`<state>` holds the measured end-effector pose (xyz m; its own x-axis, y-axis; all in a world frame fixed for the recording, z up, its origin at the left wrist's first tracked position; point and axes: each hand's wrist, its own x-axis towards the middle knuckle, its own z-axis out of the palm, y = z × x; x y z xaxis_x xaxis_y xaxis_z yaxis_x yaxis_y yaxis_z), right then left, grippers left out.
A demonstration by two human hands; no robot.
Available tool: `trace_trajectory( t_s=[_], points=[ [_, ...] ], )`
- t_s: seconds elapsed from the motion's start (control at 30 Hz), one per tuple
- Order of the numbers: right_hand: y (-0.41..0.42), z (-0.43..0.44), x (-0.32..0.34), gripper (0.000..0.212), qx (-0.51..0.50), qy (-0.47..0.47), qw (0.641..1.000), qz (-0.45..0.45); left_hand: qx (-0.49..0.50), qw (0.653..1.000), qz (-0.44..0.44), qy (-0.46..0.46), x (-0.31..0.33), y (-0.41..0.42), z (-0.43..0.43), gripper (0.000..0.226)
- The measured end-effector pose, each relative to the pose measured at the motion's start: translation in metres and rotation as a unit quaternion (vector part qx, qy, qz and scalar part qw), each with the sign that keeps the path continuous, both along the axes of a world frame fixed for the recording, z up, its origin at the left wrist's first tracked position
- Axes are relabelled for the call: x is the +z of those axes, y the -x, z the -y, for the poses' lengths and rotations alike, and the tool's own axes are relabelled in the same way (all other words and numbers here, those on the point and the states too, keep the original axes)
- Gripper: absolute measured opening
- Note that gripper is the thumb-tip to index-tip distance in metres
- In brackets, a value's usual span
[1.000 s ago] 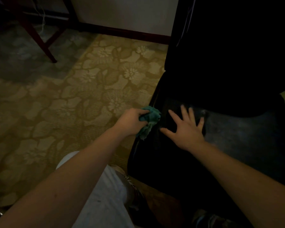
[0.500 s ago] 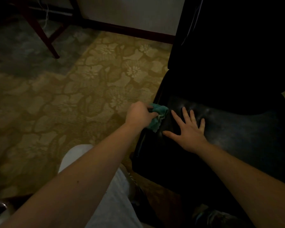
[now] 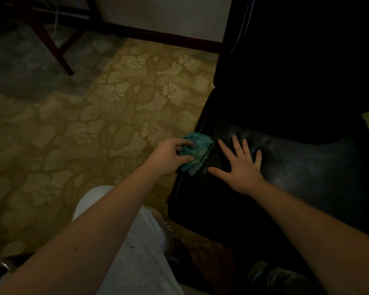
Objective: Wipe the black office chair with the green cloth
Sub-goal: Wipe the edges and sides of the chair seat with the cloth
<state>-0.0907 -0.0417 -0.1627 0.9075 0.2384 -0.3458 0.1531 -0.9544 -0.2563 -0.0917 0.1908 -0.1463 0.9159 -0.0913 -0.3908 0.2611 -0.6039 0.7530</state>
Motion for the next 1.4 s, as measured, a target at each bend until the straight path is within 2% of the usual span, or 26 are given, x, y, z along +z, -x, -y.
trace_trajectory(
  t_s=[0.17, 0.33, 0.6, 0.7, 0.93, 1.07, 1.17, 1.4],
  points=[
    [-0.001, 0.001, -0.003, 0.091, 0.002, -0.001, 1.0, 0.004, 0.043, 0.989, 0.063, -0.126, 0.004, -0.019, 0.021, 0.029],
    [-0.007, -0.002, -0.003, 0.091, -0.012, -0.001, 1.0, -0.006, 0.096, 0.986, 0.068, -0.116, 0.008, -0.037, 0.028, 0.029],
    [-0.001, 0.002, -0.002, 0.091, 0.001, -0.002, 1.0, 0.004, 0.047, 0.993, 0.015, -0.11, 0.003, -0.001, 0.01, 0.028],
    [0.005, 0.005, -0.004, 0.089, 0.02, 0.008, 1.0, 0.01, 0.028, 0.992, 0.032, -0.121, 0.005, -0.008, 0.013, 0.025],
    [0.018, -0.001, 0.01, 0.081, 0.043, 0.032, 0.999, 0.011, 0.078, 0.987, 0.075, -0.121, -0.004, -0.011, 0.023, 0.023],
    [0.051, -0.005, 0.006, 0.092, 0.091, 0.041, 0.995, 0.01, 0.087, 0.988, 0.05, -0.114, -0.003, -0.001, 0.023, 0.024],
    [0.051, 0.0, 0.003, 0.094, 0.093, 0.046, 0.995, -0.003, 0.079, 0.991, 0.036, -0.1, -0.002, 0.022, 0.022, 0.023],
    [0.056, 0.009, -0.005, 0.093, 0.11, 0.029, 0.993, 0.013, 0.066, 0.988, 0.038, -0.134, 0.001, 0.055, 0.028, 0.023]
  ],
)
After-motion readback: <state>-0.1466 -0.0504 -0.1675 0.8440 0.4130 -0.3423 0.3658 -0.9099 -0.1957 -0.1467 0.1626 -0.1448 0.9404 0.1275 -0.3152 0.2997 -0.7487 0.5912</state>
